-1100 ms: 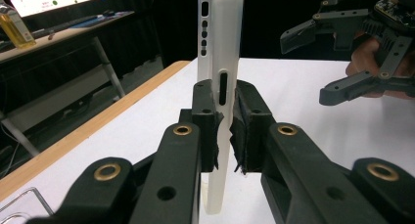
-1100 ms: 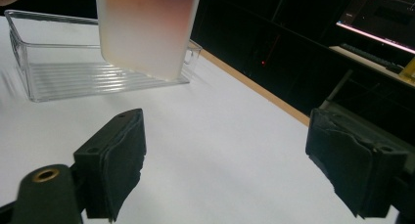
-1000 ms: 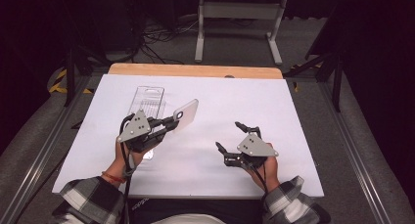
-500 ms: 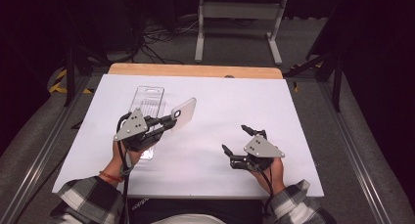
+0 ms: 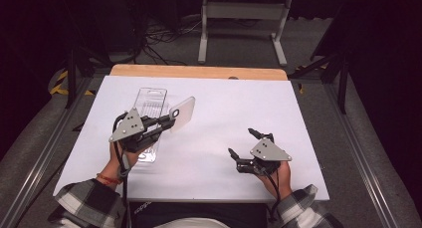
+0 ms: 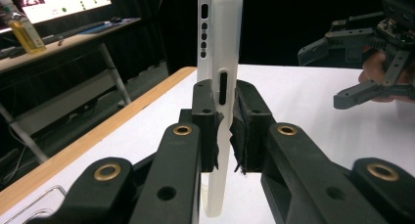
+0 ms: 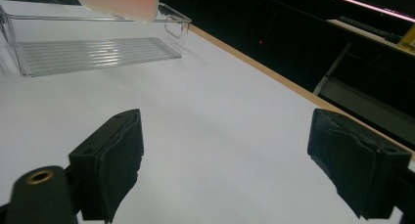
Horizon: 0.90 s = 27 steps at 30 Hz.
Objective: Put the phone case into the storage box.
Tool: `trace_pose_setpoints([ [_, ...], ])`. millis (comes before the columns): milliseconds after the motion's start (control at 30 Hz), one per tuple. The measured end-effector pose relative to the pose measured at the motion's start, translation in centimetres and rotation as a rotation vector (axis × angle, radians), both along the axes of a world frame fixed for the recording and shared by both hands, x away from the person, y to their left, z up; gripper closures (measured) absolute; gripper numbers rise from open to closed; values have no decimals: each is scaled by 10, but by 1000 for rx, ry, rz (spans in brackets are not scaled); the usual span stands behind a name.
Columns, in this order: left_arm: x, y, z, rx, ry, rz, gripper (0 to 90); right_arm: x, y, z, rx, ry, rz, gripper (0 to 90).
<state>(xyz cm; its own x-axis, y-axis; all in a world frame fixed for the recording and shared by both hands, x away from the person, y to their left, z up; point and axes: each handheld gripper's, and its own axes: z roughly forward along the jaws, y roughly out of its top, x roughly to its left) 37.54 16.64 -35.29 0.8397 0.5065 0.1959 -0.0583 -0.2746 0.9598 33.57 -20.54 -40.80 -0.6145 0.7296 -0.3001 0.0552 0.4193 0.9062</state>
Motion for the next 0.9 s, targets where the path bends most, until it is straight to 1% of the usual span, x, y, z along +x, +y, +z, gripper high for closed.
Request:
trace_pose_setpoints([
  [67, 0, 2, 1, -8, 2, 3, 814, 0, 0, 0, -4, 3, 0, 140],
  [133, 0, 4, 2, -2, 2, 3, 814, 1, 0, -1, -5, 4, 0, 139],
  [233, 0, 4, 2, -13, 1, 6, 815, 2, 0, -1, -5, 4, 0, 140],
  [400, 1, 7, 3, -2, -8, 12, 815, 2, 2, -2, -26, 9, 3, 140],
  [433, 1, 7, 4, -6, -4, 11, 815, 2, 2, -2, -28, 9, 4, 140],
  [533, 1, 8, 4, -6, -9, 13, 815, 2, 3, -2, -29, 5, 5, 140],
  [600, 1, 9, 4, -16, -7, 16, 815, 2, 2, -2, -25, 3, 5, 141],
  [700, 1, 11, 5, -9, -10, 15, 815, 2, 2, -2, -25, 3, 4, 141],
  [733, 1, 11, 5, -18, -10, 19, 815, 2, 2, -1, -25, 2, 3, 141],
  [767, 1, 11, 5, -20, -9, 18, 815, 2, 2, -1, -26, 2, 3, 141],
  [800, 1, 12, 5, -12, -9, 16, 815, 2, 2, -1, -25, 2, 4, 141],
  [900, 0, 14, 6, -19, -15, 11, 815, 2, 2, -1, -27, 1, 2, 141],
])
